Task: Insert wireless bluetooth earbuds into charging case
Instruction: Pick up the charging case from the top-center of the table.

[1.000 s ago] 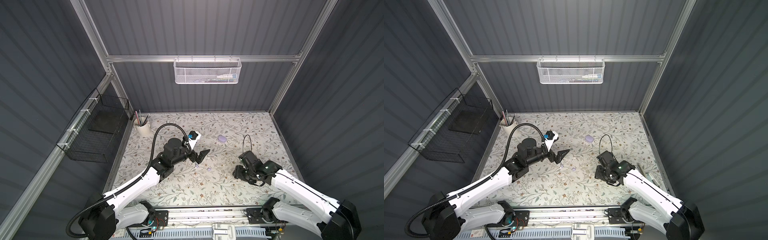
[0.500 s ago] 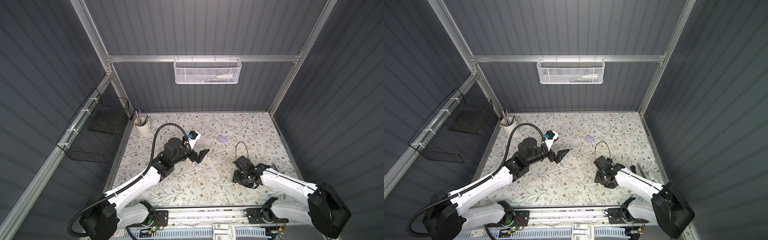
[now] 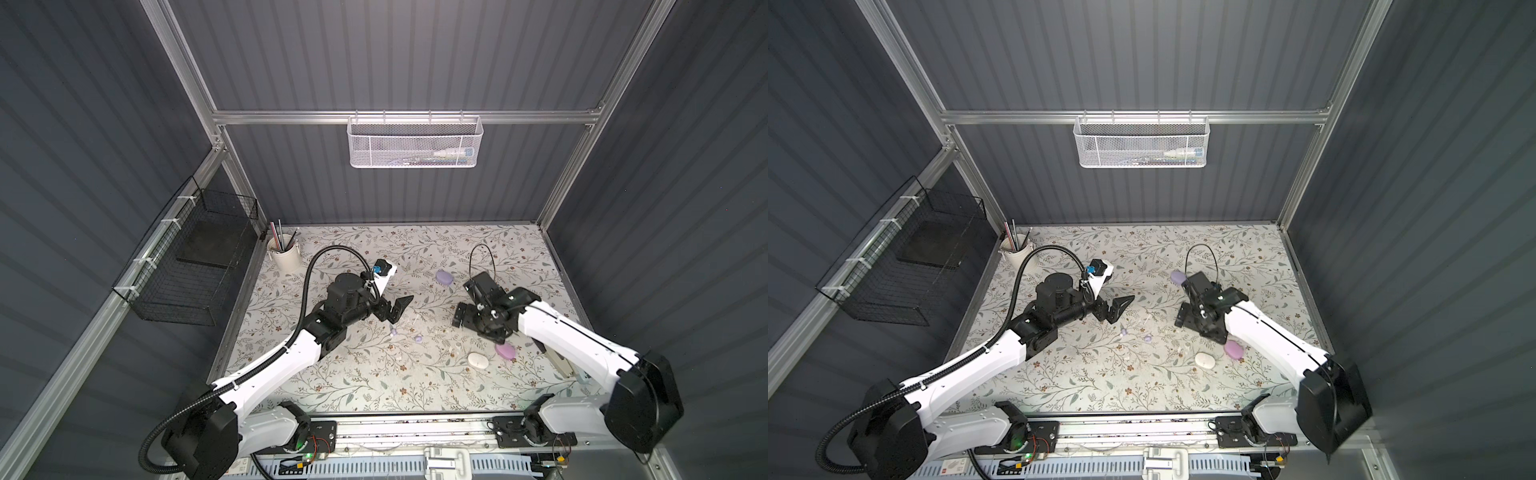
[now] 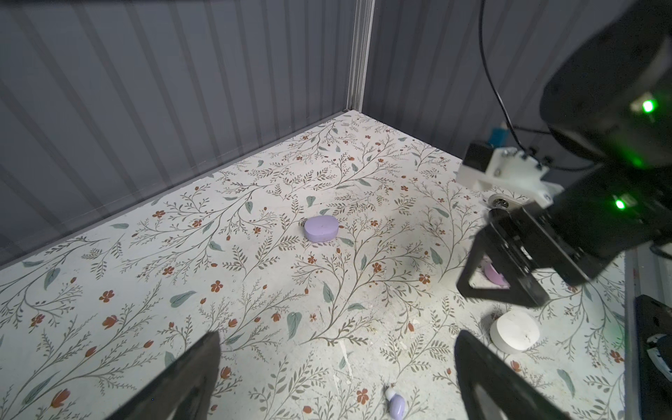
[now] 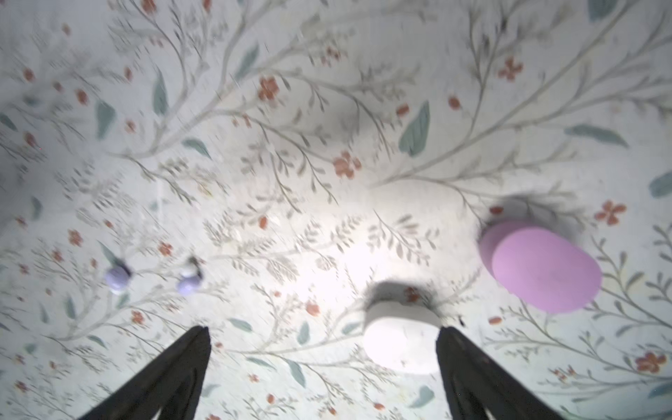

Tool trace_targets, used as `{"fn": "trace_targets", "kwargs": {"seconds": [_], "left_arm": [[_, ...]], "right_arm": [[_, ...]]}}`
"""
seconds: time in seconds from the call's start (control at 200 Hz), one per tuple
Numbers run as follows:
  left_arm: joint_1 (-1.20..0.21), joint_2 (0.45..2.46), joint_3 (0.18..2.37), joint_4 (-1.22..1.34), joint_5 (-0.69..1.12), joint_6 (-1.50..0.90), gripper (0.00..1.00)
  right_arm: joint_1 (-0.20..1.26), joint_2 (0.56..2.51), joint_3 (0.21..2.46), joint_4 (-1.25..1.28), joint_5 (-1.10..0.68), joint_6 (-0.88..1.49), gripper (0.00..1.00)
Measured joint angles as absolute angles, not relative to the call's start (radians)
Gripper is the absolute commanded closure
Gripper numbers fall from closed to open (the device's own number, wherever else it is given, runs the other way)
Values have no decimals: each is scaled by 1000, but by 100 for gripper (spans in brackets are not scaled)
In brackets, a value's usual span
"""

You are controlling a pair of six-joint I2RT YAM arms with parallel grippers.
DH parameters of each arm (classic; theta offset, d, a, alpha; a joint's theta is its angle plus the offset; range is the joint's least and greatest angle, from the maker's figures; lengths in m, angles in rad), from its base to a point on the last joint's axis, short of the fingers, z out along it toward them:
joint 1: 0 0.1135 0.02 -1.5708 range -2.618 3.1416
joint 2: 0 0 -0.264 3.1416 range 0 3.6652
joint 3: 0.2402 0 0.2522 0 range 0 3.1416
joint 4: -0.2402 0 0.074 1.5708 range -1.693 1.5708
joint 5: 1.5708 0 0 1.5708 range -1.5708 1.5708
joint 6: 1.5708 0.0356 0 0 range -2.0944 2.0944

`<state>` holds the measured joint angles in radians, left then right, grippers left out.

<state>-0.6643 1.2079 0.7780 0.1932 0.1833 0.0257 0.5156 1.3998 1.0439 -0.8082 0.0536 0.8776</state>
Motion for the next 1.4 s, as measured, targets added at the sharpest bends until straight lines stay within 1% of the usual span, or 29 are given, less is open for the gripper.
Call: {"fn": "trace_targets", "kwargs": {"seconds": [0.155, 0.36, 0.545, 0.625, 0.715, 0.876, 1.331, 1.401], "left_arm": [[-659, 1243, 786, 195, 183, 17, 0], [-656, 1276, 795, 203, 186, 2, 0], [-646, 1290, 803, 210, 187, -4, 0], [-637, 1292, 805, 210, 189, -4, 0], [-623, 1297, 814, 210, 194, -4, 0], [-607, 1301, 820, 210, 194, -4, 0], [-600, 1322, 828, 209, 195, -12, 0], [-600, 1323, 830, 210, 195, -12, 0]], "right_arm": [[443, 1658, 1316, -830, 26, 828, 1], [395, 1948, 1684, -863, 22, 776, 1], [362, 2157, 1920, -913, 24, 761, 1], [354, 2236, 1995, -936, 24, 753, 4], [350, 2294, 2035, -952, 22, 747, 7], [350, 2341, 2040, -971, 14, 735, 12], [350, 2392, 2044, -965, -20, 713, 24], [350, 2397, 2044, -965, -23, 711, 30]]}}
